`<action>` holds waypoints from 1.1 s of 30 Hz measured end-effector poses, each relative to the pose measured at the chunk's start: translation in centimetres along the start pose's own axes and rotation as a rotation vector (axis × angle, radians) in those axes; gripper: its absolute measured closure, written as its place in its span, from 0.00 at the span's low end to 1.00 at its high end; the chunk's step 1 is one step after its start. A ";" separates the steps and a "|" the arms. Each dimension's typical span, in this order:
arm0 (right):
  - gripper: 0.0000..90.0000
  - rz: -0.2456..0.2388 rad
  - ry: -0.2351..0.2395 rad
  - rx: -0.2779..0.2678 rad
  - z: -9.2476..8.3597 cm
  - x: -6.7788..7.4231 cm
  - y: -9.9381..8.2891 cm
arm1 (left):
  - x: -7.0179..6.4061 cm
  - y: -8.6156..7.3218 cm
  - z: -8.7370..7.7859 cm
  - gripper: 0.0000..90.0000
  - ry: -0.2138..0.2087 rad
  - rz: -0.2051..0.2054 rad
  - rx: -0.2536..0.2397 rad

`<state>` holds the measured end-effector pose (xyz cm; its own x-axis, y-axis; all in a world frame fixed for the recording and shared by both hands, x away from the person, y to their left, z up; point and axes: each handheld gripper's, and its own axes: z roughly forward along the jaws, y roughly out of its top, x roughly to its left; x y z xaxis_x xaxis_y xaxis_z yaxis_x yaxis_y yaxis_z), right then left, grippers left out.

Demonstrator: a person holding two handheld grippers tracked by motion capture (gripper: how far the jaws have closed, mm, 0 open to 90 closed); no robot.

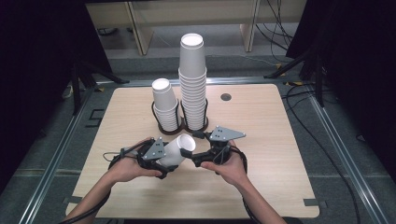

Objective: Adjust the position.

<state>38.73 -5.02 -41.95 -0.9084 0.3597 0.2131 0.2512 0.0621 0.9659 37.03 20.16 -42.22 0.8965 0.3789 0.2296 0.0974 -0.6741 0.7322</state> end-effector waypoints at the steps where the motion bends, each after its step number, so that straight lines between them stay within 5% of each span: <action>1: 0.17 0.001 -0.010 -0.004 0.1 0.0 0.1 | -0.2 0.0 0.0 0.19 0.003 0.012 -0.004; 4: 0.16 0.009 -0.009 -0.010 -0.4 -0.1 0.5 | -0.4 -0.1 -0.2 0.19 -0.021 -0.006 -0.011; 6: 0.15 0.000 -0.020 -0.033 -1.2 -0.4 0.6 | -0.6 -0.3 -0.1 0.19 -0.002 0.016 0.007; 9: 0.16 0.002 -0.021 -0.007 -2.0 -0.6 0.5 | -0.4 -0.8 0.2 0.20 -0.011 0.017 0.026; 10: 0.16 0.002 -0.021 -0.007 -2.0 -0.6 0.5 | -0.2 -0.8 0.1 0.20 -0.032 0.034 0.058; 11: 0.16 0.003 -0.023 -0.018 -2.2 -0.6 0.4 | -0.2 -0.8 0.2 0.20 0.001 0.036 0.047; 12: 0.16 0.031 -0.008 -0.007 -2.3 -0.4 0.3 | -0.1 -0.8 0.2 0.20 -0.004 0.039 0.059; 23: 0.16 0.029 0.008 0.015 -1.9 0.0 -0.8 | 0.7 -0.4 -0.4 0.20 -0.024 0.121 0.125; 28: 0.17 0.014 0.013 0.022 -1.9 0.0 -1.1 | 1.0 -0.2 -0.7 0.20 -0.049 0.144 0.150; 30: 0.17 -0.034 -0.012 0.022 -2.0 -0.1 -1.2 | 1.2 -0.1 -0.8 0.20 -0.063 0.155 0.168; 33: 0.17 -0.026 0.015 0.025 -1.9 -0.1 -1.4 | 1.5 0.1 -1.1 0.20 -0.109 0.196 0.239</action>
<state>37.84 -6.88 -43.01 -0.9196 0.3440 0.1900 0.2353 0.0947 0.9673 37.88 21.34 -41.13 0.9481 0.1654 0.2715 0.0054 -0.8623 0.5064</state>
